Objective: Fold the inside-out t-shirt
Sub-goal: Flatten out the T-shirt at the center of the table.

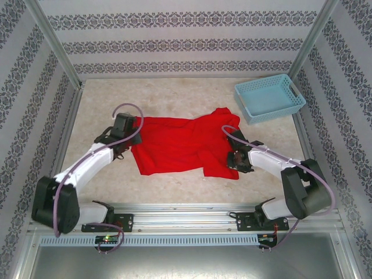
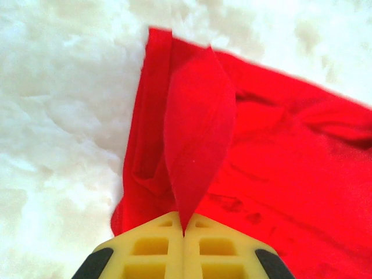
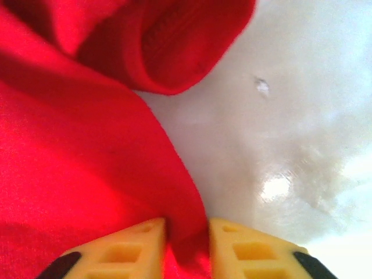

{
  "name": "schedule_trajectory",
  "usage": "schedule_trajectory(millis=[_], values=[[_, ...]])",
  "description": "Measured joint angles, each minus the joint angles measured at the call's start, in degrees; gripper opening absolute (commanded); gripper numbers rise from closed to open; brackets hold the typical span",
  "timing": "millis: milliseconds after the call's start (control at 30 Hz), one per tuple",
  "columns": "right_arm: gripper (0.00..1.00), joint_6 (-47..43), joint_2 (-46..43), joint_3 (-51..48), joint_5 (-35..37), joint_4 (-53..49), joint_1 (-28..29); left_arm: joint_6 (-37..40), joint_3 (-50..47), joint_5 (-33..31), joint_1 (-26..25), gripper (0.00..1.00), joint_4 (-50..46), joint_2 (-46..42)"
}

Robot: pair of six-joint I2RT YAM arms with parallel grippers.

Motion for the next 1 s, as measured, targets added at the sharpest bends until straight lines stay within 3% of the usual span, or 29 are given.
schedule_trajectory(millis=[133,200,233,433,500,700,1000], values=[[0.04,-0.3,0.9,1.0,0.1,0.1,1.0,-1.5,-3.9,1.3,3.2,0.00,1.7,-8.0],[0.03,-0.6,0.9,1.6,0.2,-0.1,1.9,-2.0,-5.2,1.4,4.1,0.00,2.0,-11.0],[0.05,-0.8,0.9,2.0,0.5,-0.4,2.4,-2.3,-5.7,1.3,4.5,0.00,2.0,-12.2],[0.40,-0.8,-2.4,5.0,4.3,-3.7,4.5,-2.8,-6.8,0.9,7.1,0.00,1.9,-17.6],[0.46,0.1,-5.0,4.7,6.7,-5.5,4.5,-2.8,-6.8,1.0,7.3,0.00,1.9,-17.9],[0.47,2.8,-11.7,1.0,9.6,-9.2,4.5,-3.2,-7.4,1.7,7.4,0.00,2.0,-17.3],[0.43,8.6,-8.4,-2.4,6.3,-8.3,6.8,-3.7,-6.1,0.2,8.1,0.00,0.6,-16.3]])
